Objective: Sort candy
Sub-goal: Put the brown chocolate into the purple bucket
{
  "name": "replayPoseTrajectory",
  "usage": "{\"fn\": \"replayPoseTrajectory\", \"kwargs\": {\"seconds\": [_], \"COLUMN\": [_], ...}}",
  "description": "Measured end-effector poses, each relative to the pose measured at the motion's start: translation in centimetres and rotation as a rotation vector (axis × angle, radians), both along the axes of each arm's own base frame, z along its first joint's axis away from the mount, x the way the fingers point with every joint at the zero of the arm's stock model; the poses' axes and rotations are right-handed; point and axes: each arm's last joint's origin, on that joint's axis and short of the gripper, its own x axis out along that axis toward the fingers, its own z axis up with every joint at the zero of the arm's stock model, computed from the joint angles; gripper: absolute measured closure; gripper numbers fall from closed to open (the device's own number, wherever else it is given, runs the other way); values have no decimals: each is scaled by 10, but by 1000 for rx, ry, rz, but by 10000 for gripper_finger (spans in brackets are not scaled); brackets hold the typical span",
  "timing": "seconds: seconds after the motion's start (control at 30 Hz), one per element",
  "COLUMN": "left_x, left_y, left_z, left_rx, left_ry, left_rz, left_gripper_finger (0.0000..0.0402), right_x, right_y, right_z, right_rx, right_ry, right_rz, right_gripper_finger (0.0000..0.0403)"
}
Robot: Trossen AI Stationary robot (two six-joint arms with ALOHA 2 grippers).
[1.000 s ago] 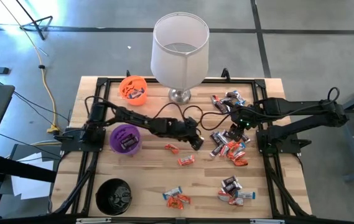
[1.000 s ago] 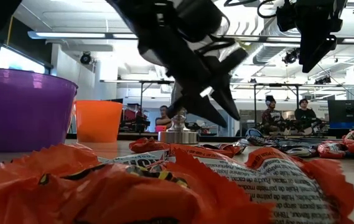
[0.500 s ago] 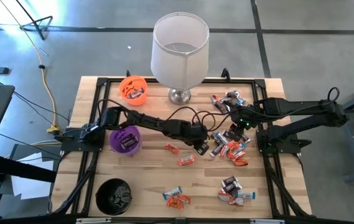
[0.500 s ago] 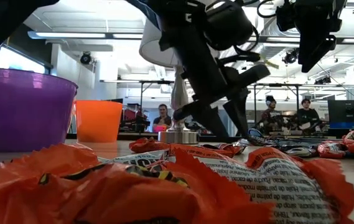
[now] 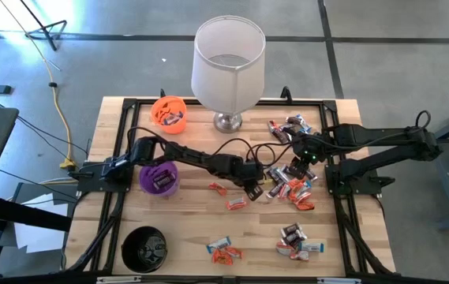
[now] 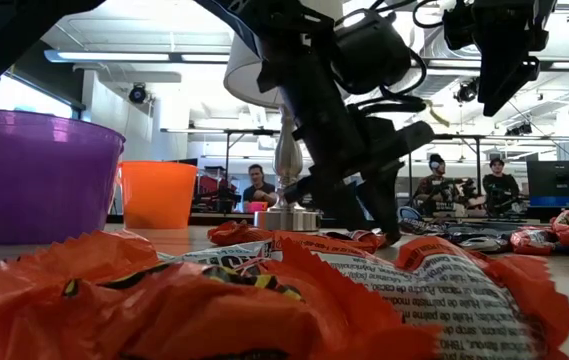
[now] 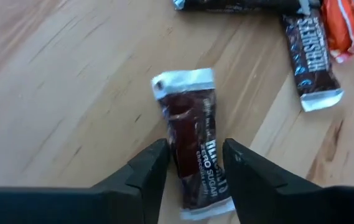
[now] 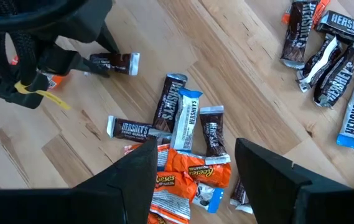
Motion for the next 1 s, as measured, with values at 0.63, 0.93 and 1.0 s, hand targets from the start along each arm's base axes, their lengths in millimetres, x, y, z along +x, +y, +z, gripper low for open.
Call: {"fn": "replayPoseTrajectory", "kwargs": {"seconds": [0.63, 0.93, 1.0], "left_x": [-19, -54, -65], "left_y": [-15, -39, -45], "left_z": [28, 85, 92], "left_rx": [171, 372, 414], "left_ry": [90, 149, 184], "left_rz": [-68, -44, -20], "left_gripper_finger": [389, 391, 391], "right_x": [1, 1, 2], "right_y": [0, 0, 0], "right_z": [0, 1, 1], "right_rx": [0, 0, 0], "right_ry": [-5, -16, -17], "right_rz": [0, 0, 0], "right_gripper_finger": [192, 192, 192]}}
